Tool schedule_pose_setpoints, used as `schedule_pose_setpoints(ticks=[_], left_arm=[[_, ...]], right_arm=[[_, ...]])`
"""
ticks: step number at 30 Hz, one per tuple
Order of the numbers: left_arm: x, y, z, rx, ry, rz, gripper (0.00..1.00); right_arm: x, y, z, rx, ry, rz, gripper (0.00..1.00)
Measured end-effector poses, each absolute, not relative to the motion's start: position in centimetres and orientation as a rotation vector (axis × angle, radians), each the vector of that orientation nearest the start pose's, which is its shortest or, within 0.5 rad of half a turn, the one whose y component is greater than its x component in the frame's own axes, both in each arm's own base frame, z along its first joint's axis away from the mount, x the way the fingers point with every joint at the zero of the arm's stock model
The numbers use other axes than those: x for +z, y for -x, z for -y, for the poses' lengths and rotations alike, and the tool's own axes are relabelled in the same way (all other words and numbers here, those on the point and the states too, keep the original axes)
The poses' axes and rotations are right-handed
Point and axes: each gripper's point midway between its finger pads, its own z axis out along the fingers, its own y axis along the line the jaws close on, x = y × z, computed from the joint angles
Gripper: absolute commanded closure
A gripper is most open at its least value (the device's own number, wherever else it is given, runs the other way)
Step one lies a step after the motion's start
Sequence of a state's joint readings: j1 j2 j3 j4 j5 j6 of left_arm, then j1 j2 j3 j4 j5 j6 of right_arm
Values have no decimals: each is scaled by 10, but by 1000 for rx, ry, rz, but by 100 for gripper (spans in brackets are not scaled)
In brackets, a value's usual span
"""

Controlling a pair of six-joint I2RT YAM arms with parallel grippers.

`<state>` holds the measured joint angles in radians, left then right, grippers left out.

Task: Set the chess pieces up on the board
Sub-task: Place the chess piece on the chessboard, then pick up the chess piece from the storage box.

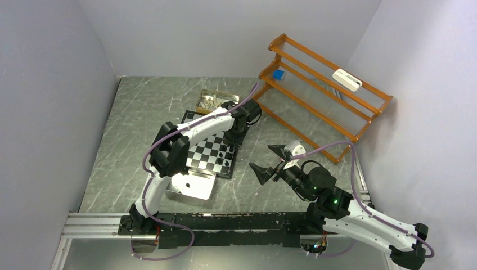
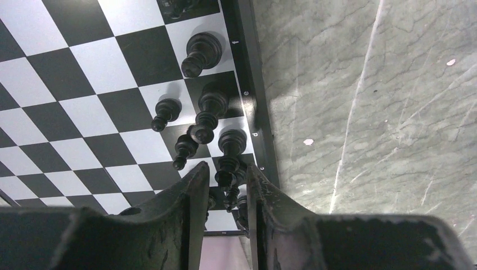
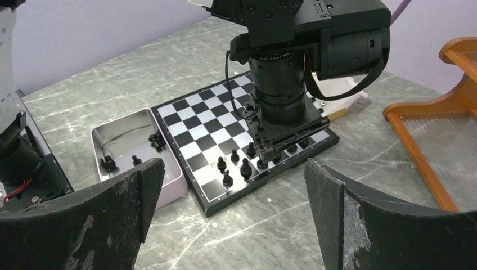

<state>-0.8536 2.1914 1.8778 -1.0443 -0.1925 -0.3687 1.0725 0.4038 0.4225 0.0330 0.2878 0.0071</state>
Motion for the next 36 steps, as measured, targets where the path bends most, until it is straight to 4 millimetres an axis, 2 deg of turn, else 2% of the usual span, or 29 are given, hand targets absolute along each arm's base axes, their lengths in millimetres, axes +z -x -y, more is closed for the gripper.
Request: schedule_pose_setpoints(ticks=[6,10,12,16,19,22,25,27,33,36], left_arm=[[64,-307,321,45,-648,-2762,61],[77,-309,321,29,-634,-2735,60],[90,-310,320,14,-614,-2710,59],[130,-310,313,-34,-545,-2629,57],[161,-304,297,-56,-465,-2565,58],[177,-291,275,-70,-390,-2536,58],[174,-272,245,-57,-326,-2561,59],[164,-261,223,-34,-274,-2597,60],[121,-225,152,31,-85,-2732,65],[106,-210,130,34,-8,-2785,65]], right_arm=[[253,-170,-209,642,579,-1444,0],[253,-170,-209,643,577,-1446,0],[252,-171,-210,646,572,-1453,0],[247,-174,-212,646,544,-1485,0],[241,-181,-208,637,456,-1537,0],[234,-189,-202,621,349,-1602,0],[231,-193,-200,606,307,-1639,0],[230,-195,-200,596,293,-1655,0],[225,-198,-199,572,268,-1678,0],[227,-198,-198,579,261,-1673,0]])
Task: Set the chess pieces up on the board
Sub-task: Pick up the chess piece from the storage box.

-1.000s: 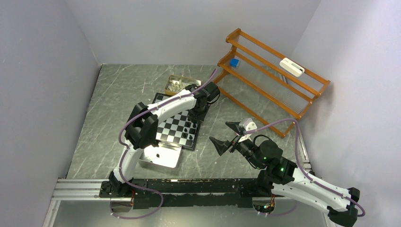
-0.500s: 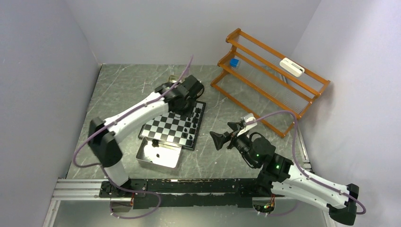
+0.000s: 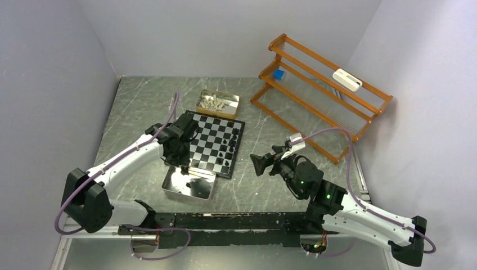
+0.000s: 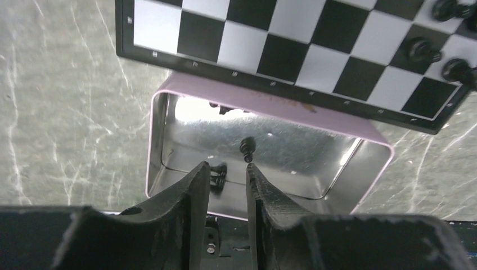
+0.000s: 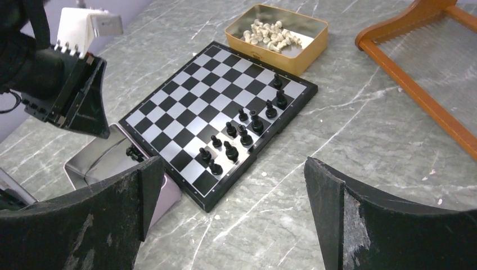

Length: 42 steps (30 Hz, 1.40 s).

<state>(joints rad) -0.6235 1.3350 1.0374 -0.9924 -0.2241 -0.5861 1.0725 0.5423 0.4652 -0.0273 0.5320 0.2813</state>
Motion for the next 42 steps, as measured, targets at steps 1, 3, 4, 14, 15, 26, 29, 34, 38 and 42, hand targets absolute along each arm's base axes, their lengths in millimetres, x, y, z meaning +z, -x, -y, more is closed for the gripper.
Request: schedule_pose_setpoints(ticks=[1,3,4,14,15,26,29,34,38,42], left_arm=[[102,-206,126,33,9,-2798,65],[94,-198,122,16,38,-2826,65],[89,-195,123,1,48,-2840,65],[61,-172,133,-110,83,-2945,67],[58,-170,134,-114,84,-2955,67],[39,-162,135,-126,83,-3001,71],[35,-163,136,-118,83,-3009,71],[31,-163,136,-112,83,-3016,71],[31,-165,137,-114,83,-3013,72],[28,-164,137,-105,84,-3023,73]], right_arm=[[227,-197,-198,581,261,-1672,0],[228,-197,-197,585,257,-1667,0],[228,-197,-196,586,255,-1666,0],[232,-195,-192,598,239,-1647,0],[231,-195,-191,599,238,-1646,0],[230,-195,-191,593,238,-1647,0],[231,-195,-191,594,237,-1646,0],[233,-195,-190,599,233,-1640,0],[233,-195,-189,597,230,-1639,0],[233,-195,-189,597,230,-1639,0]])
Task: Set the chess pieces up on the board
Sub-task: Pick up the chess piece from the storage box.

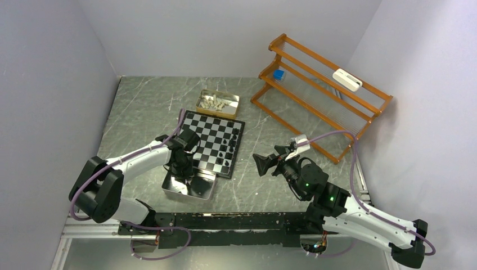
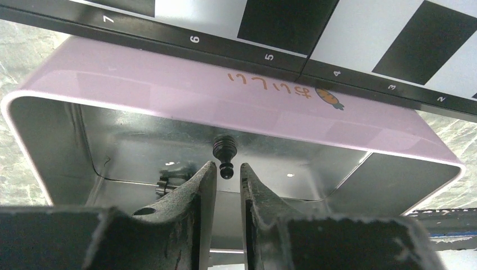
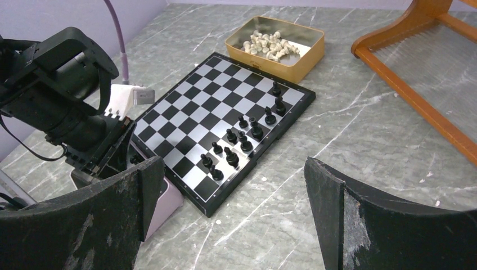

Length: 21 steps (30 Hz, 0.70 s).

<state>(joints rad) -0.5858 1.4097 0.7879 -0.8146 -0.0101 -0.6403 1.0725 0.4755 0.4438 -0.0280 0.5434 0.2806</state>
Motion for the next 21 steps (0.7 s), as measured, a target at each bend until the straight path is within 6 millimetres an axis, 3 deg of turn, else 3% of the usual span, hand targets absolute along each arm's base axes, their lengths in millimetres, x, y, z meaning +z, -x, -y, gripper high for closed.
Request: schedule_pose_setpoints(ticks=[13,21], left_arm=[[26,-162,137,-95,77,-3034,75],[25,-161,138,-92,69,-3037,83]], right_arm=[[235,-195,-187,591,225,-1632,0],[235,-196,-186,587,224,-1629,0]])
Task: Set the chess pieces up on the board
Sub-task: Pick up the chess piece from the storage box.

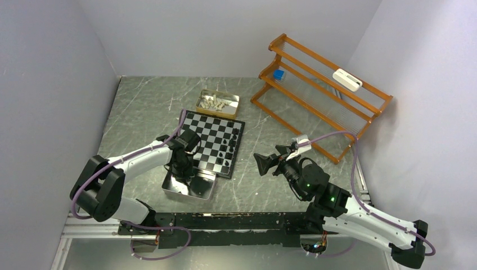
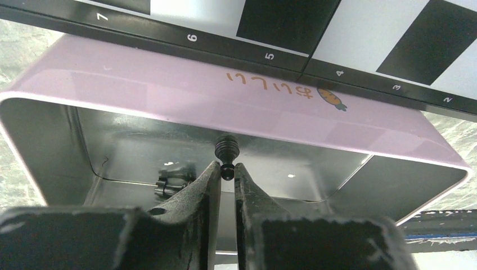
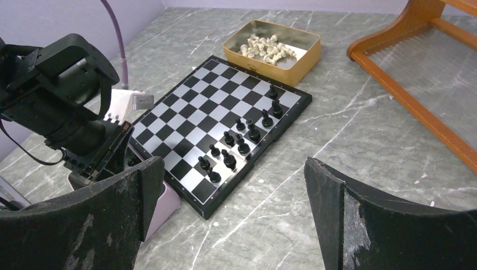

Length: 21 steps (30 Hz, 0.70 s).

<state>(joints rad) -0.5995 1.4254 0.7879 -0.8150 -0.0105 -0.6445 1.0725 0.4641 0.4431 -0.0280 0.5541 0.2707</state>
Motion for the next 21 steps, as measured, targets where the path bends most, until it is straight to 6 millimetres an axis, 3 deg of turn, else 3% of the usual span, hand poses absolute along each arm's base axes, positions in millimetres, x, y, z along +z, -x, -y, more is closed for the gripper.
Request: schedule_pose_setpoints(ticks=[11,21], left_arm=[[31,-158,133,-59,56,-3048,87],[82,-184,146,-119,-7,-2948,87]], right_arm=[[236,-195,-186,591,221,-1626,0],[236,-195,-186,594,219,-1628,0]])
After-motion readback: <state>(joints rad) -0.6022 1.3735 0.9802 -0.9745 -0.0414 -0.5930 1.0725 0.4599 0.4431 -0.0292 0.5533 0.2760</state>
